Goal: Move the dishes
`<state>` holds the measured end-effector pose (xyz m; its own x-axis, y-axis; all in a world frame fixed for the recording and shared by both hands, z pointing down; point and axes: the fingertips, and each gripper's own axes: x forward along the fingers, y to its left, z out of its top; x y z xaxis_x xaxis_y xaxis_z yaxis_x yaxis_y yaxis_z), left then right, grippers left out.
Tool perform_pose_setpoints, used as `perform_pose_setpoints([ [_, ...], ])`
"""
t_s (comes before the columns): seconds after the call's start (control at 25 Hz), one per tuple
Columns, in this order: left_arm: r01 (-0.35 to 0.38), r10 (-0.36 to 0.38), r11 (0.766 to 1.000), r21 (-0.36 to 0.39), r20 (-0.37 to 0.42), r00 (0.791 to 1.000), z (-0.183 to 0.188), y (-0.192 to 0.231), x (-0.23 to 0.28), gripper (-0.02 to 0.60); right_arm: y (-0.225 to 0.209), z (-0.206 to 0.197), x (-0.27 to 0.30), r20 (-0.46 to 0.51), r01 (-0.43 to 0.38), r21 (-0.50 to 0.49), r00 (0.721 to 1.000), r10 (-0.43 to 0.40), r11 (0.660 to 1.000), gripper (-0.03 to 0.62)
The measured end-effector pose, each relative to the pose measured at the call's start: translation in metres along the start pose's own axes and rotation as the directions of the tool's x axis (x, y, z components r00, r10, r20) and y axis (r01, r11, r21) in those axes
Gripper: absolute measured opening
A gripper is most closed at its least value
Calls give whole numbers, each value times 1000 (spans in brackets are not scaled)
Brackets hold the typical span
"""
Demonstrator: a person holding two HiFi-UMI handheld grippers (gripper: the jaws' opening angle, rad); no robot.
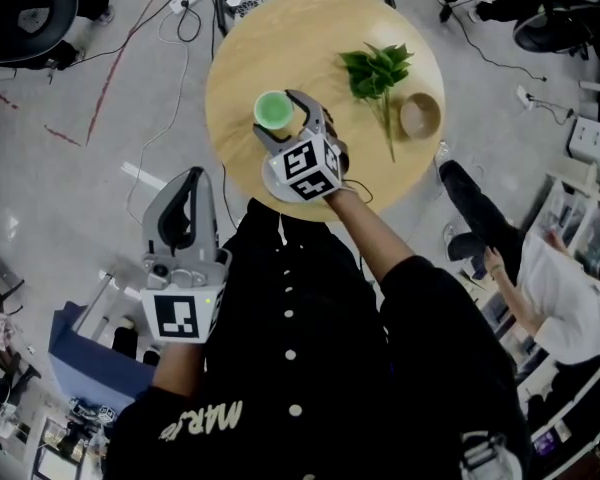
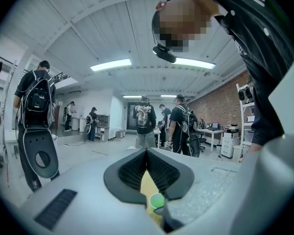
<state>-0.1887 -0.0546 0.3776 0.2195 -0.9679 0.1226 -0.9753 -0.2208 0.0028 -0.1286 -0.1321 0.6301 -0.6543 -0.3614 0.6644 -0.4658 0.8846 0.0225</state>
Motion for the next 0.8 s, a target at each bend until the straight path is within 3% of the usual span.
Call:
perform_pose_setpoints([
  [0.28,4,-4,1000,1,2,1000,1,1,-5,3,24,-14,2,-22,-15,-23,1000,15,1000,356],
  [0.8,13,-13,1000,4,-12,1000,-4,-1,-7,3,32,-33,11,-29,-28,-12,999,28,1000,357],
])
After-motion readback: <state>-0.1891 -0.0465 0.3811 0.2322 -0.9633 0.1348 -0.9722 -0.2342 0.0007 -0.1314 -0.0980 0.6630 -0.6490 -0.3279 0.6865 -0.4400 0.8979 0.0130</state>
